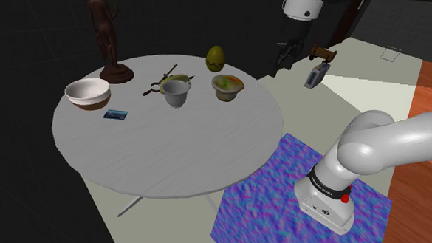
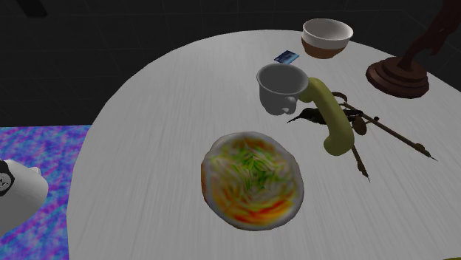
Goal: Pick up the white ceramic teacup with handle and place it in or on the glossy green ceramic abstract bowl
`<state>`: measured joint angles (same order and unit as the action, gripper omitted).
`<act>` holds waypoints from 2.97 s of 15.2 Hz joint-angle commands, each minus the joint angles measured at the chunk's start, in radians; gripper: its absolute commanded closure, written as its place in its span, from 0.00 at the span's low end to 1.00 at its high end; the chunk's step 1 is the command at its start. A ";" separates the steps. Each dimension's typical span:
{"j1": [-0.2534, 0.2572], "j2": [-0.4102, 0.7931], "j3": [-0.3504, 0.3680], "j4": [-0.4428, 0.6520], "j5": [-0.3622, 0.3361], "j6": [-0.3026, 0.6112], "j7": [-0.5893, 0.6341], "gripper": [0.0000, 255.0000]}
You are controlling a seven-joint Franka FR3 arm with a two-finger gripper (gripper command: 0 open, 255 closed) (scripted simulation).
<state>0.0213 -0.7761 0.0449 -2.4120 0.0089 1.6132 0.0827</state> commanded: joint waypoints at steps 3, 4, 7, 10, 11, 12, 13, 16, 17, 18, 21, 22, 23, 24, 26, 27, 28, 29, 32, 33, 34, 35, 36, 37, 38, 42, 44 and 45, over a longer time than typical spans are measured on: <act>0.002 0.068 0.007 0.010 0.007 0.061 0.007 0.00; 0.003 0.102 0.011 0.017 0.011 0.091 0.010 0.00; 0.006 0.210 0.022 0.048 0.019 0.174 0.020 0.00; 0.008 0.320 0.032 0.090 0.025 0.248 0.030 0.00; 0.009 0.358 0.035 0.107 0.027 0.271 0.033 0.00; 0.009 0.395 0.039 0.125 0.028 0.292 0.036 0.00; 0.010 0.433 0.042 0.144 0.028 0.313 0.039 0.00; 0.012 0.547 0.051 0.210 0.028 0.366 0.050 0.00; 0.013 0.585 0.054 0.235 0.028 0.382 0.053 0.00; 0.014 0.623 0.057 0.261 0.027 0.396 0.057 0.00; 0.018 0.737 0.063 0.346 0.022 0.432 0.067 0.00; 0.020 0.775 0.065 0.377 0.020 0.441 0.071 0.00; 0.022 0.814 0.067 0.409 0.017 0.449 0.075 0.00; 0.024 0.852 0.069 0.443 0.015 0.456 0.078 0.00; 0.028 0.929 0.071 0.514 0.009 0.465 0.086 0.00; 0.031 0.968 0.072 0.553 0.006 0.468 0.089 0.00; 0.034 1.008 0.073 0.592 0.003 0.469 0.092 0.00; 0.037 1.047 0.073 0.634 0.000 0.469 0.095 0.00; 0.048 1.169 0.074 0.771 -0.008 0.461 0.104 0.00; 0.048 1.172 0.074 0.774 -0.008 0.460 0.104 0.00; 0.049 1.177 0.074 0.768 -0.009 0.472 0.104 0.00; 0.049 1.182 0.074 0.762 -0.010 0.483 0.105 0.00; 0.050 1.188 0.073 0.756 -0.010 0.494 0.105 0.00; 0.050 1.193 0.073 0.751 -0.011 0.505 0.106 0.00; 0.051 1.199 0.073 0.746 -0.012 0.516 0.106 0.00; 0.052 1.215 0.072 0.734 -0.013 0.543 0.107 0.00; 0.052 1.215 0.072 0.734 -0.013 0.543 0.107 0.00; 0.052 1.215 0.072 0.734 -0.013 0.543 0.107 0.00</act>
<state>0.0735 0.4387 0.1173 -1.6778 -0.0043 2.1558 0.1898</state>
